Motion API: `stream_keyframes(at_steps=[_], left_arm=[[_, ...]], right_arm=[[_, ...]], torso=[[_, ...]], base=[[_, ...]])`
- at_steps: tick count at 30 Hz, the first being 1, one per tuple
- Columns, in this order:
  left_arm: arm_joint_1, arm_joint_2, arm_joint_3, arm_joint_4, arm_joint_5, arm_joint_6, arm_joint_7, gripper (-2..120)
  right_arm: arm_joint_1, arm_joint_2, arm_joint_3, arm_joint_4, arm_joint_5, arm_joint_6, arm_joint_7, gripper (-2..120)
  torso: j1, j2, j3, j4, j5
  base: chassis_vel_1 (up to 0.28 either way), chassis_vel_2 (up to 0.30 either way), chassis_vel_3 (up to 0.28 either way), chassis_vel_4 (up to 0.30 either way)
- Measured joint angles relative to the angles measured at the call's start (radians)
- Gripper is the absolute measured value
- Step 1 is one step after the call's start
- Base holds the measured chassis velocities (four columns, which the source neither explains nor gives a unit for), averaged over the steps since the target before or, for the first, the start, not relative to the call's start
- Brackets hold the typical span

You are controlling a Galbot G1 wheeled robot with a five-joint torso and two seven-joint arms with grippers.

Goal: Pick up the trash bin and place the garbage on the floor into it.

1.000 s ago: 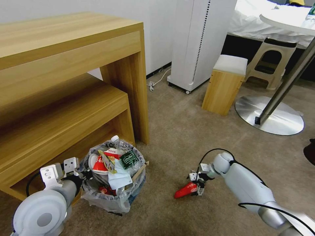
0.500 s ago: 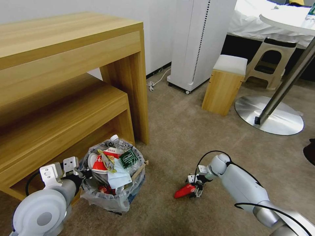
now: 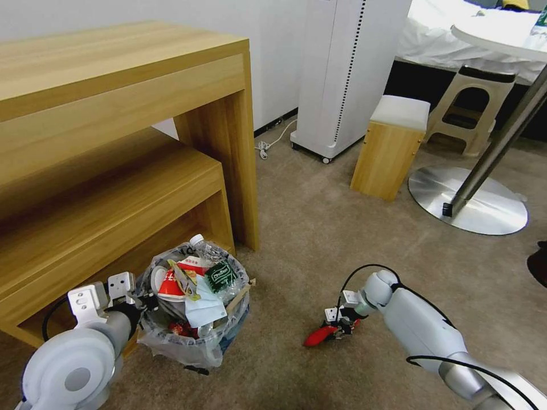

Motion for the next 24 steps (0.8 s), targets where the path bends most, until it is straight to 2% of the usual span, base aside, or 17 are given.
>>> stream_keyframes(at_steps=[1, 2, 10, 14, 17, 18, 21, 22, 24], left_arm=[[-0.001, 0.000, 0.002, 0.000, 0.000, 0.000, 0.000, 0], [-0.001, 0.000, 0.003, 0.001, 0.001, 0.000, 0.000, 0], [-0.009, 0.003, 0.010, 0.004, 0.001, 0.000, 0.001, 0], [-0.012, 0.002, 0.015, 0.005, 0.000, 0.000, 0.001, 0], [-0.012, 0.002, 0.022, 0.007, -0.002, 0.000, -0.002, 0], [-0.012, 0.002, 0.022, 0.007, -0.002, 0.000, -0.002, 0], [-0.007, 0.003, 0.030, 0.007, -0.003, 0.001, -0.006, 0], [-0.007, 0.003, 0.030, 0.007, -0.003, 0.001, -0.006, 0], [-0.004, 0.002, 0.036, 0.007, -0.002, 0.002, -0.006, 0]], right_arm=[[-0.001, -0.017, 0.001, 0.016, 0.010, 0.000, -0.001, 12], [-0.003, -0.034, 0.001, 0.033, 0.021, 0.001, -0.004, 11], [-0.019, -0.132, -0.007, 0.163, 0.127, -0.002, -0.021, 10], [-0.026, -0.154, -0.008, 0.210, 0.198, -0.018, 0.001, 10], [-0.032, -0.176, -0.005, 0.270, 0.377, -0.070, 0.062, 10], [-0.032, -0.176, -0.005, 0.270, 0.377, -0.070, 0.062, 10], [-0.035, -0.198, -0.008, 0.330, 0.574, -0.150, 0.116, 10], [-0.035, -0.198, -0.008, 0.330, 0.574, -0.150, 0.116, 10], [-0.036, -0.214, -0.018, 0.383, 0.703, -0.211, 0.143, 10]], torso=[[0.000, 0.000, 0.000, 0.0000, 0.0000], [0.000, 0.000, 0.000, 0.0000, 0.0001], [0.000, 0.000, 0.000, -0.0001, -0.0001], [0.000, 0.000, 0.000, -0.0001, 0.0000], [0.000, 0.000, 0.000, 0.0000, 0.0000], [0.000, 0.000, 0.000, 0.0000, 0.0000], [0.000, 0.000, 0.000, 0.0001, -0.0002], [0.000, 0.000, 0.000, 0.0001, -0.0002], [0.000, 0.000, 0.000, 0.0000, -0.0001]], base=[[0.000, 0.000, 0.000, 0.000], [0.000, 0.000, 0.000, 0.000], [0.000, 0.000, 0.000, 0.000], [0.000, 0.000, 0.000, 0.000], [0.000, 0.000, 0.000, 0.000], [0.000, 0.000, 0.000, 0.000], [0.000, 0.000, 0.000, 0.000], [0.000, 0.000, 0.000, 0.000], [0.000, 0.000, 0.000, 0.000]])
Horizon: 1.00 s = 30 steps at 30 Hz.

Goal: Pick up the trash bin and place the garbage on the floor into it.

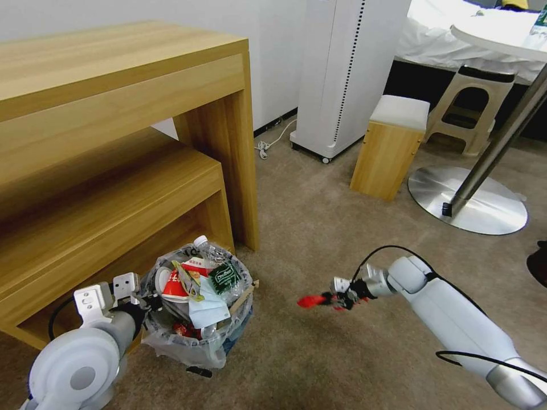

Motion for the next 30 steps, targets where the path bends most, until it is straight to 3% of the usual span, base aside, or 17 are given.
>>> stream_keyframes(at_steps=[1, 7, 13, 18, 25, 30], left_arm=[[0.000, 0.000, 0.000, 0.000, 0.000, 0.000, 0.000, 0], [0.005, -0.003, 0.007, 0.000, 0.009, 0.001, 0.000, 0], [0.006, -0.003, 0.009, 0.001, 0.011, 0.001, 0.000, 0], [0.006, -0.007, 0.012, 0.008, 0.017, 0.001, 0.000, 0], [0.012, -0.007, 0.008, 0.009, 0.022, 0.001, 0.001, 0], [0.014, -0.007, 0.012, 0.003, 0.023, 0.001, 0.002, 0]], right_arm=[[0.000, 0.000, 0.000, 0.000, 0.000, 0.000, 0.000, 10], [0.007, -0.016, -0.013, 0.143, 0.316, -0.091, 0.117, 10], [0.041, -0.005, -0.052, 0.217, 0.544, -0.087, 0.231, 3], [0.087, 0.018, -0.111, 0.268, 0.724, -0.063, 0.254, 3], [0.143, 0.047, -0.175, 0.272, 0.832, -0.031, 0.228, 3], [0.207, 0.124, -0.260, 0.234, 0.986, 0.027, 0.216, 3]], torso=[[0.000, 0.000, 0.000, 0.0000, 0.0000], [0.000, 0.000, 0.000, 0.0000, -0.0001], [0.000, 0.000, 0.000, 0.0000, -0.0002], [0.000, 0.000, 0.000, 0.0001, -0.0002], [0.000, 0.000, 0.000, -0.0001, -0.0002], [0.000, 0.000, 0.000, 0.0000, -0.0002]], base=[[0.000, 0.000, 0.000, 0.000], [0.000, 0.000, 0.000, 0.000], [0.000, 0.000, 0.000, 0.000], [0.000, 0.000, 0.000, 0.000], [0.000, 0.000, 0.000, 0.000], [0.000, 0.000, 0.000, 0.000]])
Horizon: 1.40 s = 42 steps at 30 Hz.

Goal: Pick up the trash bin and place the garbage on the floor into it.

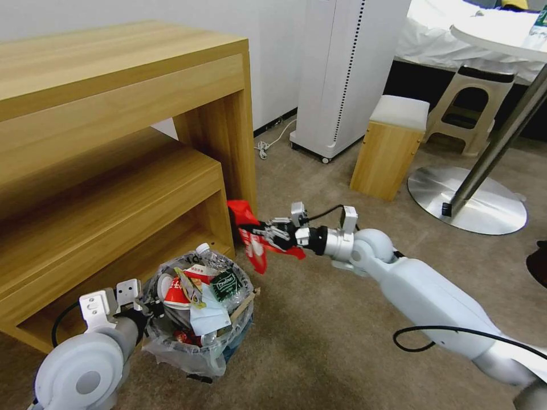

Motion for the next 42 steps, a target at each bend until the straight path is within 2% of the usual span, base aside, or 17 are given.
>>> stream_keyframes(at_steps=[7, 14, 26, 32, 42], left_arm=[[0.008, 0.000, 0.002, 0.000, 0.013, 0.000, 0.001, 0], [0.007, -0.002, -0.001, -0.001, 0.013, 0.000, 0.002, 0], [0.003, -0.003, -0.008, 0.009, 0.014, 0.000, 0.003, 0], [-0.006, -0.006, -0.002, 0.019, 0.018, -0.001, 0.005, 0], [-0.007, -0.006, -0.004, 0.013, 0.018, -0.003, 0.008, 0]], right_arm=[[0.094, 0.135, -0.092, -0.031, 0.124, 0.015, -0.027, 3], [0.116, 0.199, -0.139, -0.034, 0.155, 0.008, -0.052, 3], [0.102, 0.162, -0.182, -0.007, 0.129, -0.020, -0.094, 3], [0.011, 0.129, -0.199, -0.007, 0.097, -0.001, -0.151, 3], [-0.026, 0.149, -0.215, -0.058, 0.067, 0.021, -0.117, 3]], torso=[[0.000, 0.000, 0.000, 0.0002, -0.0002], [0.000, 0.000, 0.000, 0.0002, -0.0001], [0.000, 0.000, 0.000, 0.0000, 0.0000], [0.000, 0.000, 0.000, -0.0001, 0.0002], [0.000, 0.000, 0.000, 0.0000, 0.0002]], base=[[0.000, 0.000, 0.000, 0.000], [0.000, 0.000, 0.000, 0.000], [0.000, 0.000, 0.000, 0.000], [0.000, 0.000, 0.000, 0.000], [0.000, 0.000, 0.000, 0.000]])
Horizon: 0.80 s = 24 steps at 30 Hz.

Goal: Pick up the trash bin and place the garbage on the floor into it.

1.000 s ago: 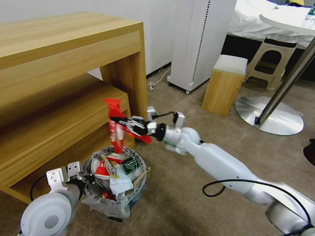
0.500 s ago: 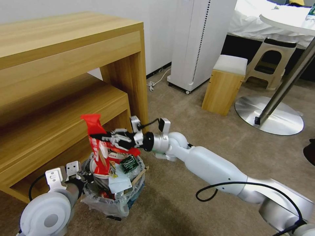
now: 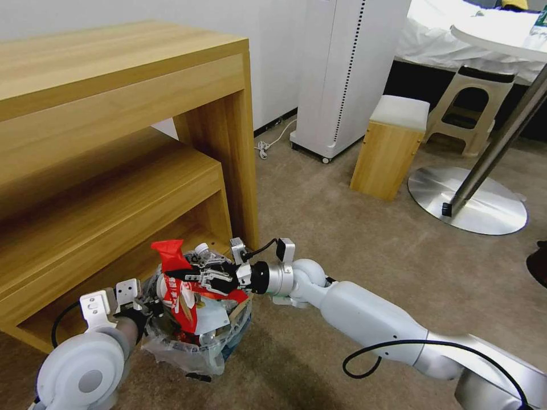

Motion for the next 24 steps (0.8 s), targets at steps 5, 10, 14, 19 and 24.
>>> stream_keyframes(at_steps=[5, 10, 14, 19, 24], left_arm=[[-0.005, 0.000, -0.002, 0.001, 0.000, 0.000, 0.000, 0], [-0.011, 0.002, -0.003, 0.009, 0.000, -0.002, 0.001, 0], [-0.012, 0.000, -0.001, 0.009, -0.001, -0.002, 0.003, 0], [-0.011, 0.000, 0.000, 0.003, -0.003, -0.002, 0.003, 0], [-0.009, 0.002, 0.000, 0.002, -0.003, -0.002, 0.003, 0]], right_arm=[[-0.007, -0.013, -0.009, 0.009, -0.003, -0.007, 0.009, 3], [-0.021, -0.047, -0.013, 0.031, -0.031, -0.036, 0.011, 3], [-0.026, -0.060, -0.008, 0.026, -0.056, -0.040, 0.022, 3], [-0.031, -0.077, 0.000, 0.020, -0.071, -0.031, 0.048, 19], [-0.033, -0.102, 0.017, 0.034, -0.069, -0.026, 0.058, 39]], torso=[[0.000, 0.000, 0.000, 0.0000, 0.0000], [0.000, 0.000, 0.000, 0.0000, 0.0000], [0.000, 0.000, 0.000, 0.0000, 0.0000], [0.000, 0.000, 0.000, -0.0001, 0.0001], [0.000, 0.000, 0.000, 0.0000, 0.0001]], base=[[0.000, 0.000, 0.000, 0.000], [0.000, 0.000, 0.000, 0.000], [0.000, 0.000, 0.000, 0.000], [0.000, 0.000, 0.000, 0.000], [0.000, 0.000, 0.000, 0.000]])
